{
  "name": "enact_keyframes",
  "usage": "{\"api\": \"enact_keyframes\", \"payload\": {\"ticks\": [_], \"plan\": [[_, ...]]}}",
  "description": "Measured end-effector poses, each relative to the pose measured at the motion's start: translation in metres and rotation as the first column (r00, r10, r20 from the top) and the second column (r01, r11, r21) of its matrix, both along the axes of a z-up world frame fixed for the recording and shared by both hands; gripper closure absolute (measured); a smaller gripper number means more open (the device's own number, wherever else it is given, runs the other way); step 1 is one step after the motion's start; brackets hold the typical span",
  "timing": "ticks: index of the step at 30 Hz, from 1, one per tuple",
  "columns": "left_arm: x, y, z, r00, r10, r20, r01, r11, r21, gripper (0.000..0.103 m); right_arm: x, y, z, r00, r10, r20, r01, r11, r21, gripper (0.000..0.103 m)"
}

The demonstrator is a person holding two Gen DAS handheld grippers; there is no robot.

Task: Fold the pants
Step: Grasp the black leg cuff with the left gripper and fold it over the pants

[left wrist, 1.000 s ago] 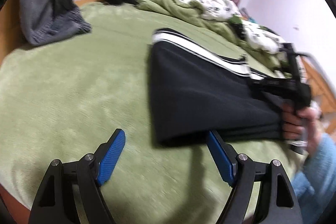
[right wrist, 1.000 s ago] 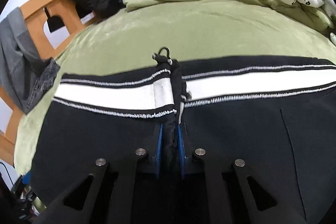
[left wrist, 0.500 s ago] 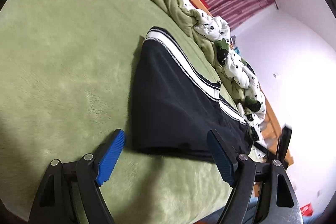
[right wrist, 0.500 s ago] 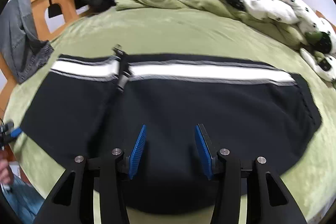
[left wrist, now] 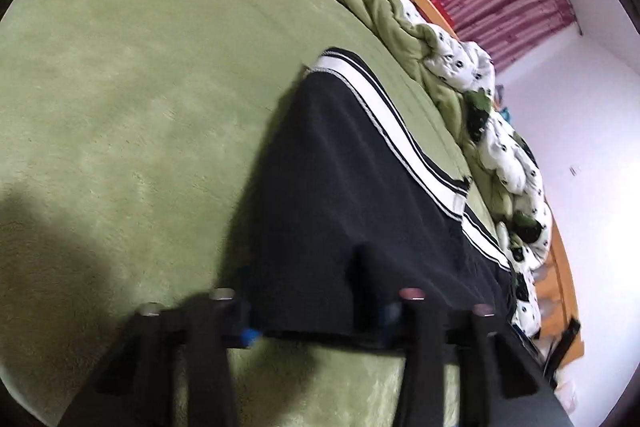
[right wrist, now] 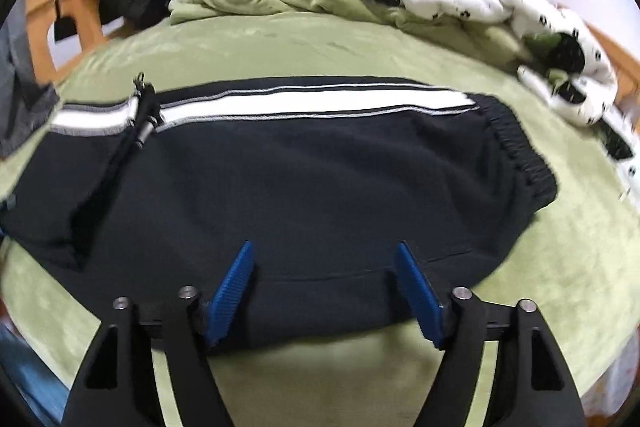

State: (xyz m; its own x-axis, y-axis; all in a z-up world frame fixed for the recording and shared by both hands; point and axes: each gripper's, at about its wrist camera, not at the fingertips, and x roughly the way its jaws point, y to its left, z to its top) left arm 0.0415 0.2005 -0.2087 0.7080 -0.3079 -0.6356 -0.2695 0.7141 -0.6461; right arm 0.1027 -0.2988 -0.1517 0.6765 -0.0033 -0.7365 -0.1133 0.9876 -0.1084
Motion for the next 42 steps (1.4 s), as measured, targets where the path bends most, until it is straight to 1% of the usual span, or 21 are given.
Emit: {"api": "enact_keyframes", "payload": {"ticks": [2,3,4,5,9,10,13,18,21,22,26,28,29,30,32,33,35,36,38,40,42], "plan": [[0.0,-0.008,0.014,1.0,-0.006,0.005,0.006,0.997,0.081,0.081,-0.01,-0.017,0.001,0.999,-0.015,0.038,0.015,1.0,0.013,0.03],[0.0,-0.016,0.025,1.0,-0.014,0.018,0.011,0.99,0.141,0.082,-0.012,-0.024,0.001,0.999,-0.021,0.041,0.02,1.0,0.025,0.03],[0.0,-0.03,0.042,0.999,-0.029,0.04,0.019,0.975,0.221,0.083,-0.013,-0.03,0.001,0.999,-0.021,0.034,0.02,0.999,0.038,0.03],[0.002,-0.039,0.055,0.998,-0.039,0.053,0.024,0.964,0.265,0.084,-0.013,-0.034,0.001,0.999,-0.02,0.028,0.018,0.999,0.05,0.03],[0.016,-0.086,0.1,0.986,-0.128,0.106,0.085,0.936,0.34,0.087,-0.017,-0.059,-0.001,0.996,-0.084,0.018,0.081,0.991,0.109,0.03],[0.023,-0.108,0.114,0.978,-0.17,0.122,0.115,0.923,0.367,0.087,-0.019,-0.063,-0.002,0.995,-0.098,0.021,0.095,0.988,0.12,0.03],[0.041,-0.157,0.131,0.952,-0.273,0.141,0.199,0.897,0.394,0.088,-0.025,-0.077,-0.006,0.991,-0.128,0.041,0.121,0.981,0.15,0.03],[0.064,-0.241,0.126,0.892,-0.43,0.138,0.354,0.856,0.377,0.089,-0.029,-0.104,-0.01,0.98,-0.195,0.026,0.19,0.971,0.148,0.03],[0.072,-0.282,0.103,0.859,-0.496,0.124,0.436,0.837,0.33,0.089,-0.03,-0.122,-0.012,0.969,-0.246,-0.008,0.244,0.959,0.145,0.026],[0.076,-0.295,0.091,0.848,-0.517,0.115,0.469,0.834,0.29,0.089,-0.03,-0.13,-0.013,0.963,-0.268,-0.011,0.266,0.952,0.153,0.024],[0.08,-0.319,0.05,0.829,-0.556,0.057,0.536,0.82,0.199,0.088,-0.035,-0.151,-0.012,0.939,-0.343,0.002,0.332,0.911,0.243,0.024],[0.072,-0.315,0.044,0.831,-0.552,0.074,0.531,0.826,0.188,0.088,-0.034,-0.155,-0.011,0.936,-0.353,-0.007,0.34,0.898,0.279,0.024],[0.07,-0.312,0.047,0.831,-0.55,0.083,0.529,0.827,0.189,0.082,-0.034,-0.155,-0.011,0.938,-0.347,-0.013,0.336,0.895,0.293,0.024],[0.066,-0.305,0.053,0.821,-0.564,0.093,0.544,0.821,0.172,0.077,-0.033,-0.151,-0.01,0.943,-0.333,-0.016,0.322,0.898,0.302,0.024],[0.064,-0.295,0.064,0.805,-0.581,0.121,0.57,0.813,0.12,0.052,-0.033,-0.139,-0.007,0.953,-0.302,-0.007,0.29,0.906,0.309,0.024],[0.058,-0.286,0.07,0.806,-0.573,0.146,0.562,0.82,0.11,0.049,-0.033,-0.134,-0.005,0.958,-0.286,-0.001,0.271,0.908,0.318,0.024],[0.044,-0.269,0.085,0.816,-0.551,0.177,0.53,0.834,0.155,0.038,-0.031,-0.121,-0.002,0.971,-0.239,0.006,0.222,0.912,0.344,0.024],[0.037,-0.259,0.089,0.819,-0.544,0.18,0.514,0.837,0.189,0.037,-0.028,-0.11,0.0,0.979,-0.203,0.003,0.188,0.911,0.366,0.024],[0.024,-0.235,0.094,0.845,-0.506,0.173,0.462,0.854,0.239,0.037,-0.022,-0.094,0.003,0.991,-0.134,-0.008,0.125,0.902,0.414,0.024],[0.012,-0.209,0.09,0.882,-0.45,0.143,0.399,0.872,0.282,0.037,-0.011,-0.071,0.006,0.998,-0.054,-0.03,0.062,0.887,0.457,0.024],[0.005,-0.191,0.083,0.908,-0.406,0.104,0.355,0.876,0.326,0.037,0.002,-0.049,0.006,0.998,0.001,-0.06,0.027,0.88,0.473,0.024]]}}
